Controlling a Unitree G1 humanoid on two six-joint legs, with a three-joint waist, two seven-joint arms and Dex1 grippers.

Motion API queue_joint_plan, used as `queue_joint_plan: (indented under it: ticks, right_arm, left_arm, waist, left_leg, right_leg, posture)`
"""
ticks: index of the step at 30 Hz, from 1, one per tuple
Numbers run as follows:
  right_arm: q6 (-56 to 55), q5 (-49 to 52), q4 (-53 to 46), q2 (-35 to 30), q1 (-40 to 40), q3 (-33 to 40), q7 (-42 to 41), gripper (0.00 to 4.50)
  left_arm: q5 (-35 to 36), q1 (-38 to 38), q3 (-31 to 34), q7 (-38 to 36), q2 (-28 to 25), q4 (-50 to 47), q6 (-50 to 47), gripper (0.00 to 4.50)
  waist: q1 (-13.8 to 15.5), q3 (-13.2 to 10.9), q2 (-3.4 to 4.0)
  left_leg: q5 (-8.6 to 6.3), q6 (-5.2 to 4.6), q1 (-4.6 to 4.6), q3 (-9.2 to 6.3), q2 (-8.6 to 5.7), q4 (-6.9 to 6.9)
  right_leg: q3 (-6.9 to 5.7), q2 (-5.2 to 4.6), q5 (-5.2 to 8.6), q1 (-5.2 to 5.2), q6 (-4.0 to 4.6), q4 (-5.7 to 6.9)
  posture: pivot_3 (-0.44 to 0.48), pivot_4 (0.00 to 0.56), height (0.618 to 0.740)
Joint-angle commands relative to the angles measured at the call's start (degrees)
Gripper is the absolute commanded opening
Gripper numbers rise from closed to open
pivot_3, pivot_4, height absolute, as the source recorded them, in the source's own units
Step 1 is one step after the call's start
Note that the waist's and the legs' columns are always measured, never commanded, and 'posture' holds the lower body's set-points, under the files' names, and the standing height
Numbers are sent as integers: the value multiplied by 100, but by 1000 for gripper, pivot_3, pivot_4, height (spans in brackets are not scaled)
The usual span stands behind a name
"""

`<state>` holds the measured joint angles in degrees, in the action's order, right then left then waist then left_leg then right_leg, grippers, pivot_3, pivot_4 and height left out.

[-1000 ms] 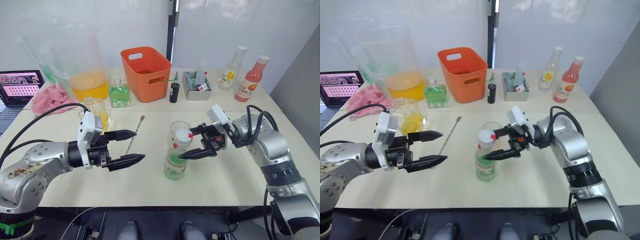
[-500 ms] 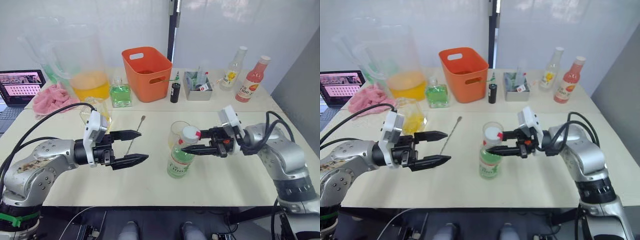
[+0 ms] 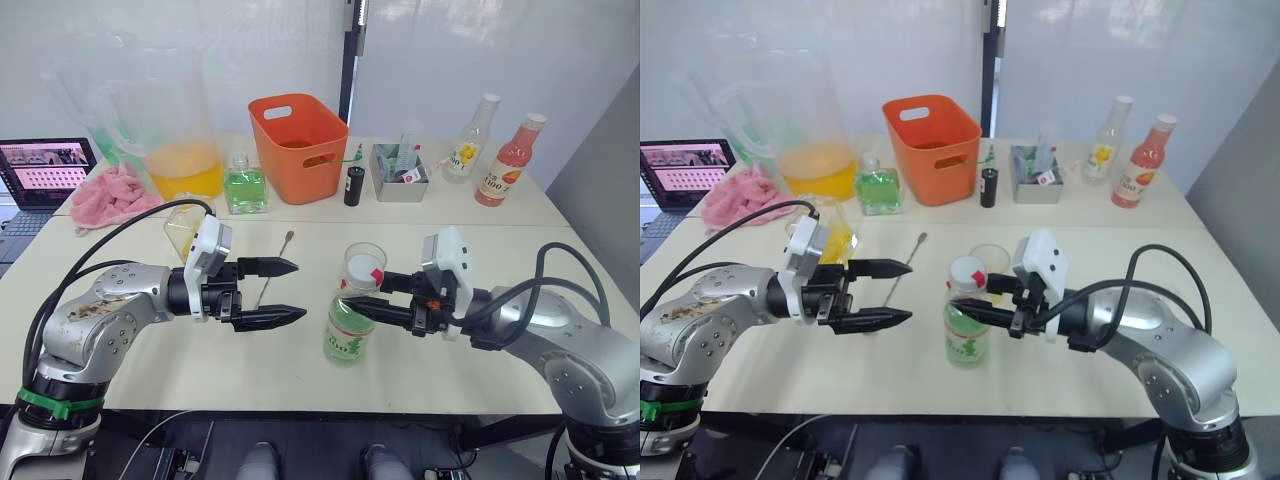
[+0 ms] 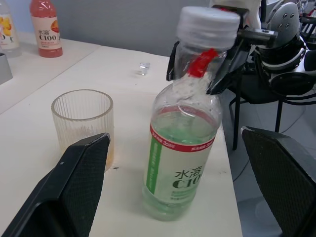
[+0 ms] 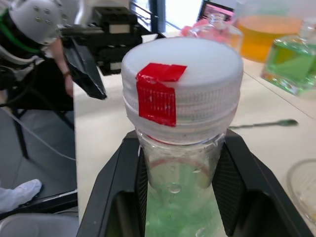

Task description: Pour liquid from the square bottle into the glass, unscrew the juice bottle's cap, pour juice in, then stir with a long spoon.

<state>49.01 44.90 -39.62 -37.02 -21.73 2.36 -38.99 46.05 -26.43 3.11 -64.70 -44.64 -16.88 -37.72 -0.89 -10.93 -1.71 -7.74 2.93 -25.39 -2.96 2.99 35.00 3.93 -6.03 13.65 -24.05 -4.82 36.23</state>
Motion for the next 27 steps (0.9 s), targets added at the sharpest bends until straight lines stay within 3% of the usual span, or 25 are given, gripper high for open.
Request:
queue_joint_plan:
  ticks: [1, 6, 8, 15, 27]
  right_arm:
    - [-66, -85, -378, 34, 109, -94, 286, 1252]
    - [-119, -135, -363, -34, 231, -175, 332, 1252]
    - [-164, -128, -298, -72, 264, -172, 253, 2275]
    - [-488, -79, 202, -389, 196, 93, -444, 4453]
    - [-799, 554, 1924, -1688, 712, 1903, -2529, 4453]
  left_arm:
    - [-3, -106, 36, -149, -29, -58, 62, 4500]
    - [0, -44, 82, -202, -56, -123, 28, 4500]
    - [3, 17, 114, -209, -94, -181, 20, 4500]
    - [49, 240, 289, -167, -213, -325, 27, 4500]
    - [-203, 1006, 968, -256, -655, -359, 381, 4500]
  waist:
    - [-11, 0, 0]
    - [-12, 0, 0]
    - [-11, 0, 0]
    - [-11, 0, 0]
    - [5, 0, -1]
  left_leg:
    - [0, 0, 0, 0, 0, 0]
    - [1, -2, 0, 0, 0, 0]
    - [2, -3, 0, 0, 0, 2]
    - [2, -3, 0, 0, 1, 1]
    - [2, -4, 1, 2, 1, -1]
  right_leg:
    - [0, 0, 0, 0, 0, -1]
    - [0, 0, 0, 0, -1, 0]
    - [0, 0, 1, 2, -3, -1]
    - [0, 0, 1, 1, -2, -1]
    - [0, -1, 1, 4, -1, -7]
  posture:
    - [0, 150, 740]
    - [0, 150, 740]
    - [0, 150, 740]
    - [0, 150, 740]
    - [0, 150, 740]
